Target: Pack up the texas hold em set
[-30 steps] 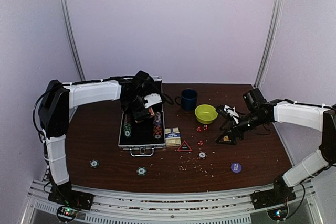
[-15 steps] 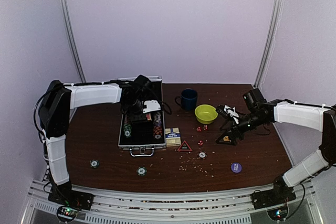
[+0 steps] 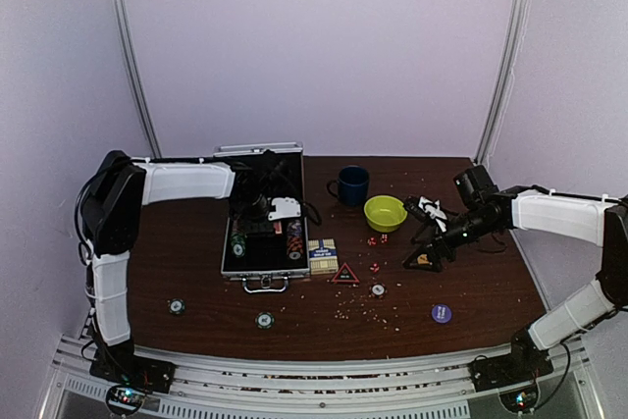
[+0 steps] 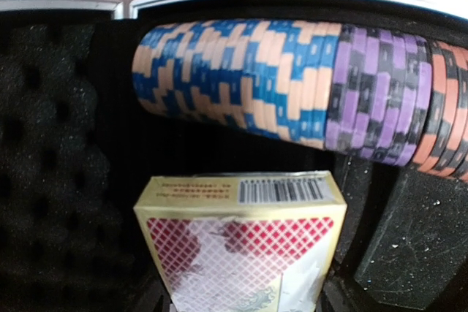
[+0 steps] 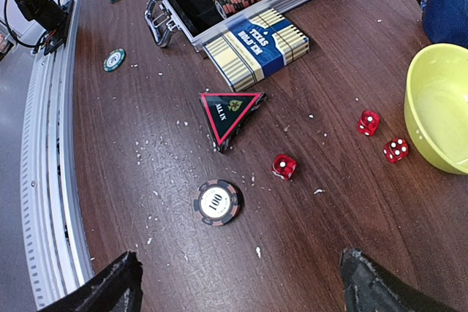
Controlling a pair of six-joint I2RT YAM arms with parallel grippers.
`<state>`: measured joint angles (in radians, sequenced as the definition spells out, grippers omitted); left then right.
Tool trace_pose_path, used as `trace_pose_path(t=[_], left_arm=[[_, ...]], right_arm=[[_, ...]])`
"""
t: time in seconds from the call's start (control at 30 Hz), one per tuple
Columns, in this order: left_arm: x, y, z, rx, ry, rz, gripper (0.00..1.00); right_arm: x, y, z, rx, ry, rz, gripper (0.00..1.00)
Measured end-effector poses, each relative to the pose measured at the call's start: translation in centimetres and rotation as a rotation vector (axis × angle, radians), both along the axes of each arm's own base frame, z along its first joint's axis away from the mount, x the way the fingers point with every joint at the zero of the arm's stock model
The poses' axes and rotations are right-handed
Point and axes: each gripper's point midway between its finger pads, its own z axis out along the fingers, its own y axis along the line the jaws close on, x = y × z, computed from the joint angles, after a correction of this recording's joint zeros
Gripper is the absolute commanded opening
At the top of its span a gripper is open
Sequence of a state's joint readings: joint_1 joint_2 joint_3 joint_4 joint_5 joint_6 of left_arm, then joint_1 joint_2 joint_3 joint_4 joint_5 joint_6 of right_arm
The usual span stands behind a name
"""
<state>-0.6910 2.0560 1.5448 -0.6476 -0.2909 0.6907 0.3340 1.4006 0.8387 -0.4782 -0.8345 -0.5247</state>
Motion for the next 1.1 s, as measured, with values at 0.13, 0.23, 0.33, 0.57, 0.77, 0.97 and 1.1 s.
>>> trace_pose_path(t=[0.13, 0.23, 0.33, 0.57, 0.77, 0.97, 1.1], left_arm=[[0.1, -0.1, -0.3, 0.009, 0.0, -0.001, 0.53], [0.2, -0.3, -0.7, 0.017, 0.003, -0.001, 0.53], [0.4, -0.5, -0.9, 0.021, 0.005, -0.002, 0.53], [0.4, -1.1, -0.9, 0.012, 0.007, -0.012, 0.53], [0.3, -1.2, -1.1, 0.002, 0.013, -0.017, 0.53], [0.2, -1.2, -1.2, -0.01, -0.009, -0.03, 0.54], [0.2, -1.1, -1.1, -0.015, -0.027, -0.038, 0.56]], right_arm=[[0.0, 0.0, 0.0, 0.0, 0.0, 0.0, 0.94], [0.0, 0.0, 0.0, 0.0, 0.0, 0.0, 0.94], [0.0, 0.0, 0.0, -0.001, 0.001, 0.0, 0.94], [0.0, 0.0, -0.2, -0.003, 0.007, 0.0, 0.94], [0.0, 0.0, -0.3, -0.004, 0.01, 0.0, 0.94], [0.0, 0.0, -0.3, -0.004, 0.01, 0.0, 0.95], [0.0, 0.0, -0.3, -0.004, 0.01, 0.0, 0.95]])
